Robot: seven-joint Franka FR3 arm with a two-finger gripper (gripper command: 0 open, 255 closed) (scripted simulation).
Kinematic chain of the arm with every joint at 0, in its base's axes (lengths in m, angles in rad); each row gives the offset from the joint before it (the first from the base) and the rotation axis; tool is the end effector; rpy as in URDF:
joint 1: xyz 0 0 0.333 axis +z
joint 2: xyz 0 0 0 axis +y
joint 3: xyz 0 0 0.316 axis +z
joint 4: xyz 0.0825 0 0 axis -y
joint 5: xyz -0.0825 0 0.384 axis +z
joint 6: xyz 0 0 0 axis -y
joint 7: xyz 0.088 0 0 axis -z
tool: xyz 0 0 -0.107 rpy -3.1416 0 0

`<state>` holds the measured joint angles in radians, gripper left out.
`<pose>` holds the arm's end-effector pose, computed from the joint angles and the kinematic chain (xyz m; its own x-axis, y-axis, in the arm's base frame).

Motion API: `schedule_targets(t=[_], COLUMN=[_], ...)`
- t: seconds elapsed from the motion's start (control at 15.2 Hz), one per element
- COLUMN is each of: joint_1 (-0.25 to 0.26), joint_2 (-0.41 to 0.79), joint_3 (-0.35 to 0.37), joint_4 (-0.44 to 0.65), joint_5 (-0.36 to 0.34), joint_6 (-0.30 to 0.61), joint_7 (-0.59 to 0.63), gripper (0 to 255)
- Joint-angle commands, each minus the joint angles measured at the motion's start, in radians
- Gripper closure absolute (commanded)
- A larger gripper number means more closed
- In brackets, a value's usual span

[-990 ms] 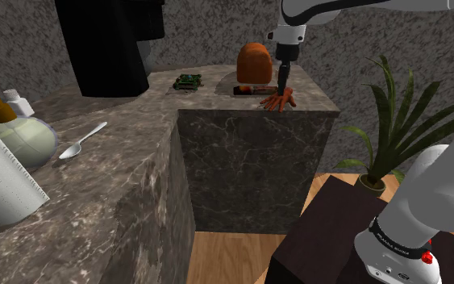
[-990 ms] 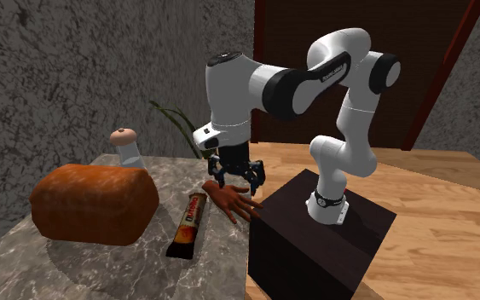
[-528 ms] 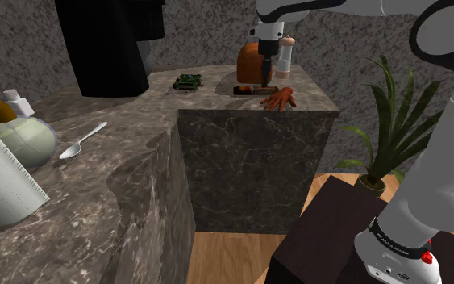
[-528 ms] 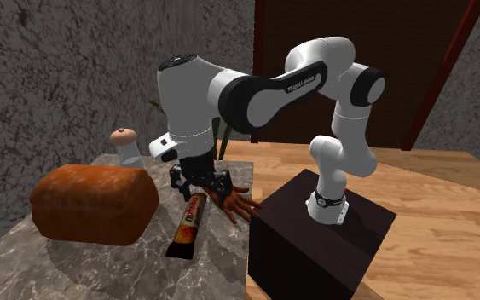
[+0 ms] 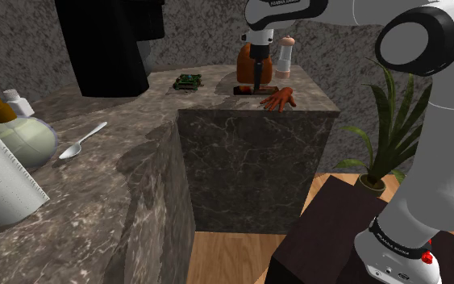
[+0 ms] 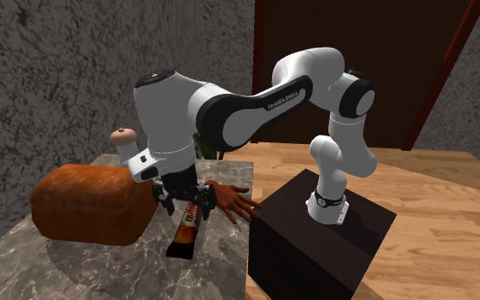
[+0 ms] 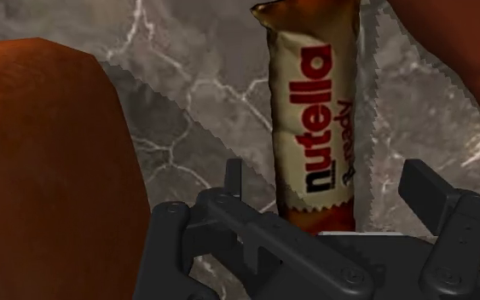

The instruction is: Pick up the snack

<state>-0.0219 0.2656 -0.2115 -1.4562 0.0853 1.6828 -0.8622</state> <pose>0.6254 -0.1241 0.5329 0.8115 0.5844 0.0006 0.5838 -0.8107 -0.0442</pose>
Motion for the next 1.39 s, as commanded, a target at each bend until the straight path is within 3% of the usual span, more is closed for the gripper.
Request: schedule_targets(t=[0.0, 0.2, 0.26, 0.86, 1.32], joint_1=[0.001, 0.002, 0.002, 0.002, -0.002], joint_2=[-0.006, -0.006, -0.006, -0.006, 0.002], joint_3=[0.0, 0.001, 0.001, 0.001, -0.001], joint_4=[-0.038, -0.06, -0.06, -0.06, 0.046], joint_5=[-0.001, -0.001, -0.001, -0.001, 0.0], joint_6=[0.032, 0.054, 0.055, 0.054, -0.044], joint_7=[-0.002, -0.002, -0.003, -0.002, 0.0], gripper=[0, 0, 255, 255, 255])
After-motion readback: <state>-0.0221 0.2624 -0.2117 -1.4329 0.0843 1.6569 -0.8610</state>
